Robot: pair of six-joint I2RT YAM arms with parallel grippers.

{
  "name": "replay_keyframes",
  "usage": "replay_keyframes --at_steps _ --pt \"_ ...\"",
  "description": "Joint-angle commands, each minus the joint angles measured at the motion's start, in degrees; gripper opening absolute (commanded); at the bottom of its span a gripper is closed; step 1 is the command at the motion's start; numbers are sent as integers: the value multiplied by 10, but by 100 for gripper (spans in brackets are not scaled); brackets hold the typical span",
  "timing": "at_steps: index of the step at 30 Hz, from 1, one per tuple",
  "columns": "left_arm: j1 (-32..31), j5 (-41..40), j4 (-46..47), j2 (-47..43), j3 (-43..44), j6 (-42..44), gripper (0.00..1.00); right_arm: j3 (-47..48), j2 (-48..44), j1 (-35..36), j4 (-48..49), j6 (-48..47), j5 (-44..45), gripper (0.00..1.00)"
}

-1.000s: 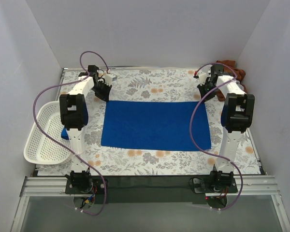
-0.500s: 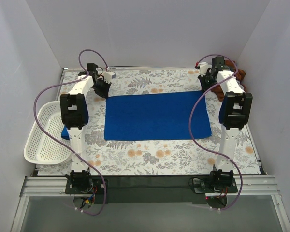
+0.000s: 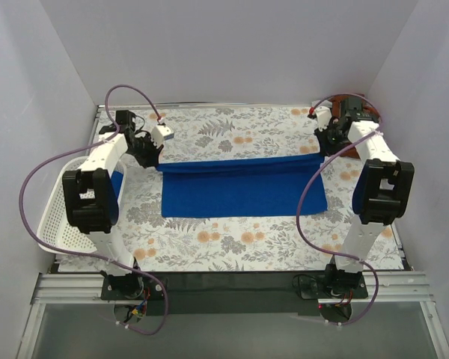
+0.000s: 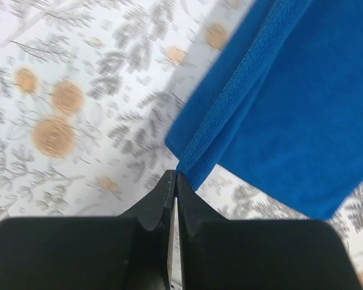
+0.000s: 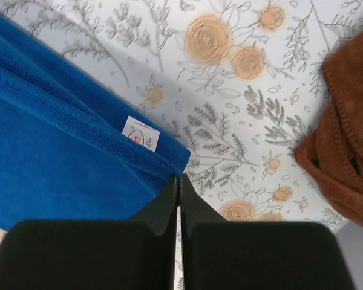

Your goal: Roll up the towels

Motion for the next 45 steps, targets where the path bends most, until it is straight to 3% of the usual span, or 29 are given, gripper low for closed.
replay_keyframes --at_steps 1,5,10,20,29,35,45 --pt "10 -1 -25 -71 -73 106 0 -59 -57 -12 0 -57 5 1" --pt "13 -14 -53 -103 -152 157 0 -146 -99 -12 -2 -114 15 1" --pt "13 -12 -46 -117 -207 159 0 -235 -114 -12 -2 -130 8 1" --pt "14 23 -6 -82 -203 90 0 -204 -70 -12 -3 -93 -12 1" --pt "13 35 -87 -117 -159 121 0 -208 -135 -14 -28 -119 -6 1" --pt "13 40 -114 -158 -212 177 0 -257 -162 -13 -30 -147 1 1" --pt "4 31 -73 -111 -281 168 0 -313 -119 -12 -9 -145 -5 1"
